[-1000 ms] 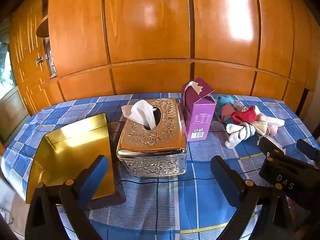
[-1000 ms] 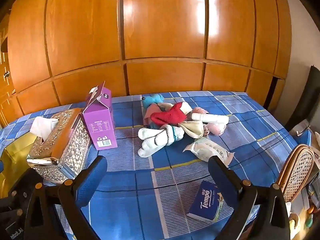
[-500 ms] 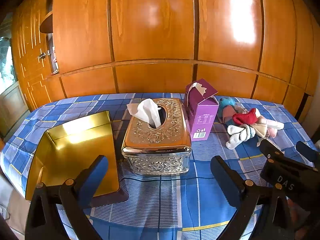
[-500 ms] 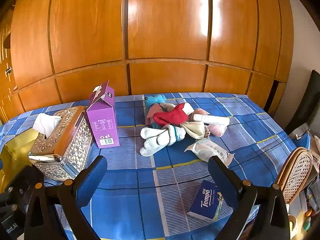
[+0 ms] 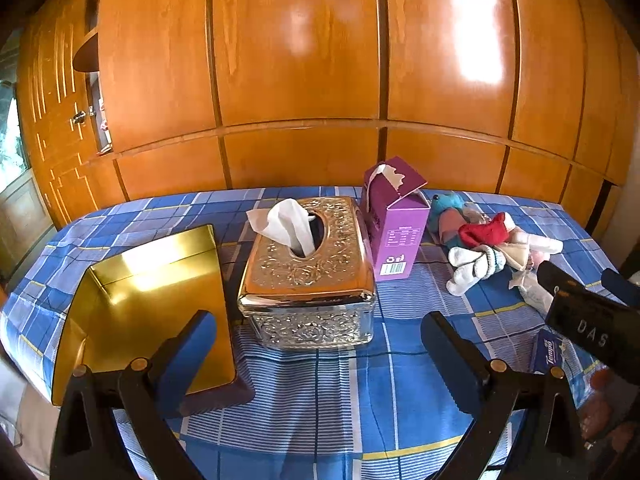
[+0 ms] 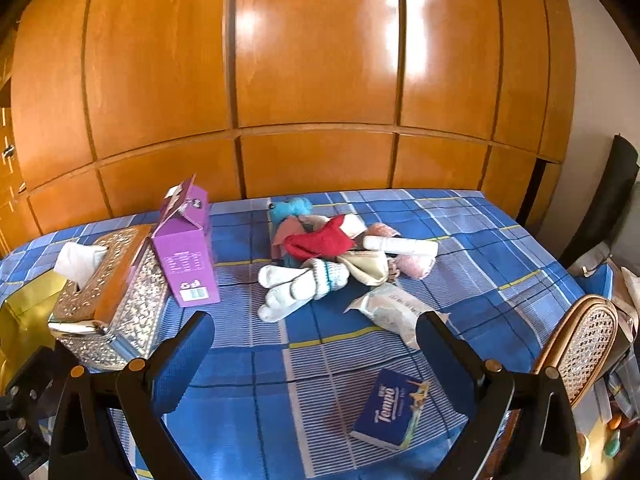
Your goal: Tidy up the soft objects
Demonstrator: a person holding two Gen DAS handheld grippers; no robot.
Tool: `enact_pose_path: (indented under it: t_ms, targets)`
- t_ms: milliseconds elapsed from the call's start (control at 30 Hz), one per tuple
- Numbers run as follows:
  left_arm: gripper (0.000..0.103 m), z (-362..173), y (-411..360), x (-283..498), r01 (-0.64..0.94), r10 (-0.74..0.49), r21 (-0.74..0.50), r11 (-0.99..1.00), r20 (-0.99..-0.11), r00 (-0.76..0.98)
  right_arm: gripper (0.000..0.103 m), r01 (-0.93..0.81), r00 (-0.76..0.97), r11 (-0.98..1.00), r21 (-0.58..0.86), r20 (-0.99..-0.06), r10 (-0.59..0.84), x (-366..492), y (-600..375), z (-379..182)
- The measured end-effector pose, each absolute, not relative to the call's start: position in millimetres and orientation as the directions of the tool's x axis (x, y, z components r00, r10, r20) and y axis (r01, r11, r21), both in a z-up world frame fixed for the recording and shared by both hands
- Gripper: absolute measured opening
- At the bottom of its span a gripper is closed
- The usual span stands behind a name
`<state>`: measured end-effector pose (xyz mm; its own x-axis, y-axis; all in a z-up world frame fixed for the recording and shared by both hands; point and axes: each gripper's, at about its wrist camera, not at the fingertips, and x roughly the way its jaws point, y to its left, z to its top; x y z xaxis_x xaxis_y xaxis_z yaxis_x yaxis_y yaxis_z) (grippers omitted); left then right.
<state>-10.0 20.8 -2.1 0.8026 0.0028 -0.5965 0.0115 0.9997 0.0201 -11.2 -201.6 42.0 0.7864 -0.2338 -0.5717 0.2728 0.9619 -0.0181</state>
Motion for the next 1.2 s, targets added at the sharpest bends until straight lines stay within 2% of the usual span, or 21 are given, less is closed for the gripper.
enact_pose_path:
  t_ms: [1200]
  targets:
    - [0.103,-3,12,-12,0.045,-0.017,0.032,0.998,-0.608,0.794,0.102,0.279,0.777,0.960,-0.024,-0.582,-0.240,-15,-206,34]
